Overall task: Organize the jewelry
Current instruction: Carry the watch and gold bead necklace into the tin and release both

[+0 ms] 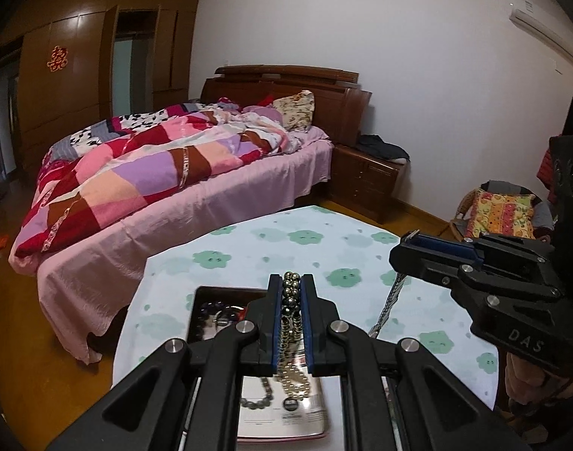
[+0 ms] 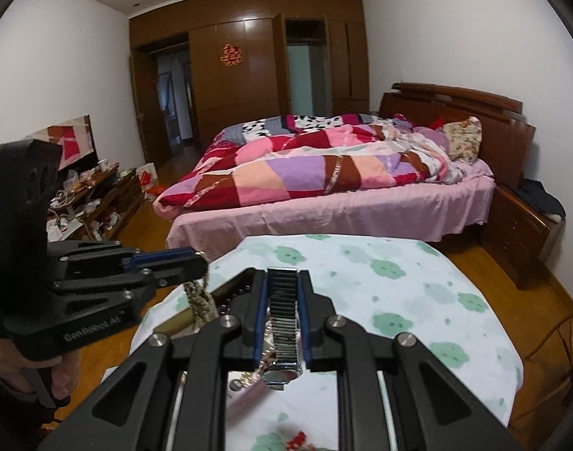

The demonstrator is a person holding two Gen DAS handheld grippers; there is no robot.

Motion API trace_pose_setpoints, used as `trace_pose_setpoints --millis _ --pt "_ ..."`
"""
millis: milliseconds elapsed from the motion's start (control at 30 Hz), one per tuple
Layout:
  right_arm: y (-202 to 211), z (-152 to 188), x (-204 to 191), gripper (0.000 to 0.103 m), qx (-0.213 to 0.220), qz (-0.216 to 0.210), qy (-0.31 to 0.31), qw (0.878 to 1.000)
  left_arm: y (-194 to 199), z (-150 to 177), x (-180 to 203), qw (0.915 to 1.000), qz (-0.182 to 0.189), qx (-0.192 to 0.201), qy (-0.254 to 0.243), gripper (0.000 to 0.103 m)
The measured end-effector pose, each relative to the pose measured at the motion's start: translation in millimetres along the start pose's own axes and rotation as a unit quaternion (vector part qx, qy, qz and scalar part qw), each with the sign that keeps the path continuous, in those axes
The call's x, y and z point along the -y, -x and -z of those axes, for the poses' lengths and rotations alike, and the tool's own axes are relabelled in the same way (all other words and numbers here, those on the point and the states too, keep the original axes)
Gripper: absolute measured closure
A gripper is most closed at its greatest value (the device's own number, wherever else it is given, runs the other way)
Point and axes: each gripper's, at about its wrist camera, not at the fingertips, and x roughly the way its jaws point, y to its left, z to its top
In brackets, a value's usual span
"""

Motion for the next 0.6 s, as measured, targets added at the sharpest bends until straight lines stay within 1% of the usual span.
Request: trace_pose_setpoints --millis 300,400,600 --pt "-32 0 -29 0.086 -0.025 -0.011 0.03 0.999 -13 10 -33 0.9995 -0.017 -0.01 0.026 0.095" --pt "-44 3 -32 0.086 -0.031 -0.012 0.028 0.999 -19 14 -41 0.9992 -0.02 -0.015 0.033 0.095" --pt "-72 16 -35 0.086 -0.061 -0.013 0.016 0.998 -36 26 -53 0.9982 -0.022 -0.035 0.043 0.095"
